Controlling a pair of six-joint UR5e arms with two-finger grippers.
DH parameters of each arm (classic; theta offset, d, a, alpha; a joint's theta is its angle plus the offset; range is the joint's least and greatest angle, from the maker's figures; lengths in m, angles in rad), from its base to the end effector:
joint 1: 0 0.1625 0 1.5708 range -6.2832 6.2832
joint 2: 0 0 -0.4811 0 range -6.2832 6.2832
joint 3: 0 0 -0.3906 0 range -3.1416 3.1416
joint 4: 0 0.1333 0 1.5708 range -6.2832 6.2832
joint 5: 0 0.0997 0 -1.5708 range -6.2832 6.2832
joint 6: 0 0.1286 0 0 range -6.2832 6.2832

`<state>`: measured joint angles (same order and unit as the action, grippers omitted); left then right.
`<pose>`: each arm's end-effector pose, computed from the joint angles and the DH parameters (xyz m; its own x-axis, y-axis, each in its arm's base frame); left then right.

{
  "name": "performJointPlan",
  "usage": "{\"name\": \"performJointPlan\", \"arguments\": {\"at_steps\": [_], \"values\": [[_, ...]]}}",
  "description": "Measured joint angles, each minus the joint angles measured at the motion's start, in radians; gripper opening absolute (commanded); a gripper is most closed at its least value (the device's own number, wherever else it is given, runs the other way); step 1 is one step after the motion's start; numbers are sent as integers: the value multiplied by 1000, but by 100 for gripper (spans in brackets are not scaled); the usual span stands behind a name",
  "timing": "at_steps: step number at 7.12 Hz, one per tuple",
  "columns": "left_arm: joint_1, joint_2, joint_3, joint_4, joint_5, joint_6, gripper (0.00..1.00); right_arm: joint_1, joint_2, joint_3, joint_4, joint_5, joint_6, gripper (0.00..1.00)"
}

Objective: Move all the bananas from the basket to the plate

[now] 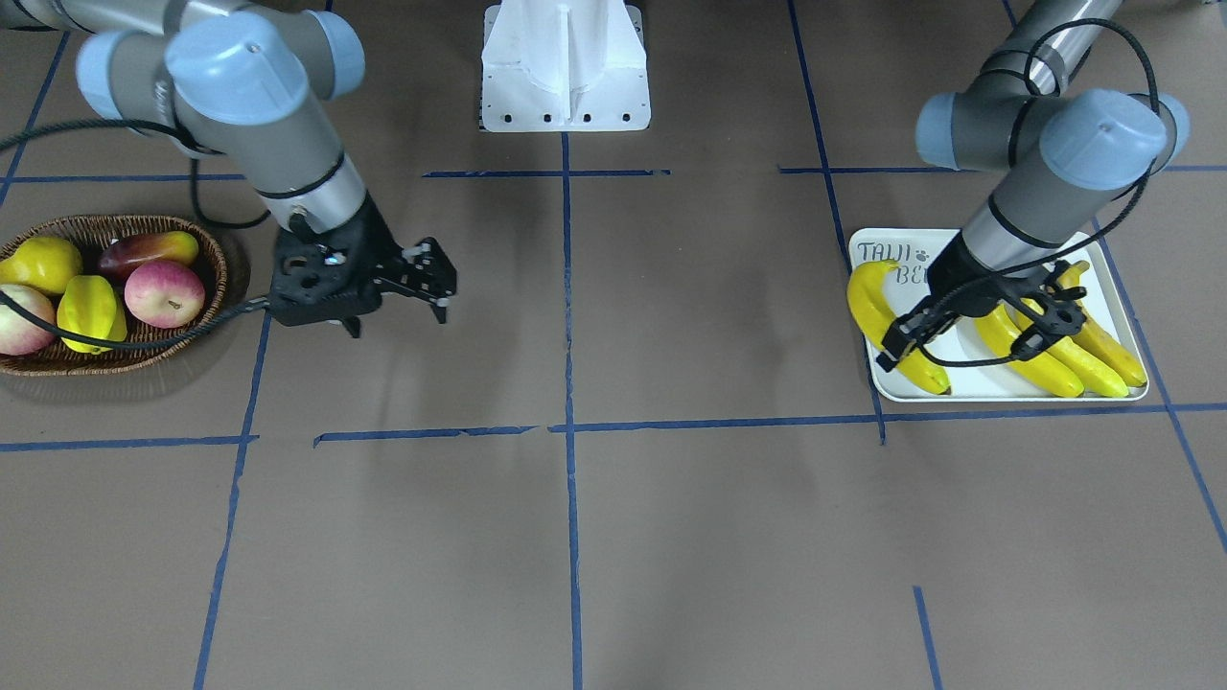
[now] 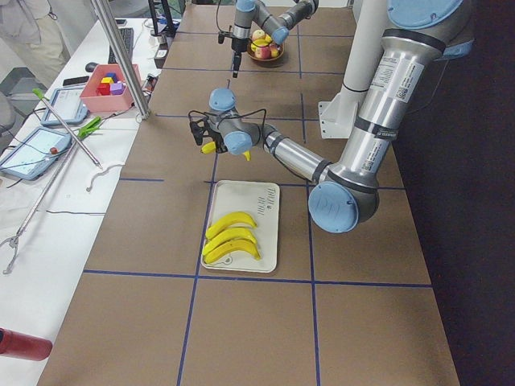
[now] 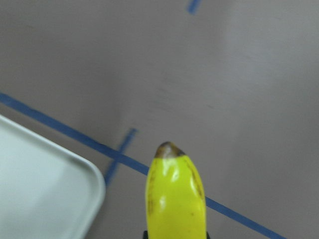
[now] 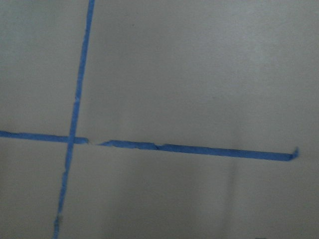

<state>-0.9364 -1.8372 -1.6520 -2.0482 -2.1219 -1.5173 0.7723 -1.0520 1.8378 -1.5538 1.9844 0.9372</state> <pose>0.3274 -0.5562 0.4947 0.4261 -0.5022 -0.7525 0.4361 0.8428 -0.3155 -0.4220 -0.5250 0.3141 0.6567 -0.1171 0.7450 -0.0534 0.9782 0.2008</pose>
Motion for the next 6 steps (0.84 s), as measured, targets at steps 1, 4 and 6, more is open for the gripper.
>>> {"name": "performJointPlan", "arguments": {"at_steps": [1,4,6], "values": [[-2,43,8,9,7,4,0,21,-39,70,-99,0,-97,99],[-2,119,72,-29,84,11,9,41,-82,120,-165,1,-197,99],[-1,127,108,-76,102,11,100,41,-86,122,-166,2,-203,99]]}}
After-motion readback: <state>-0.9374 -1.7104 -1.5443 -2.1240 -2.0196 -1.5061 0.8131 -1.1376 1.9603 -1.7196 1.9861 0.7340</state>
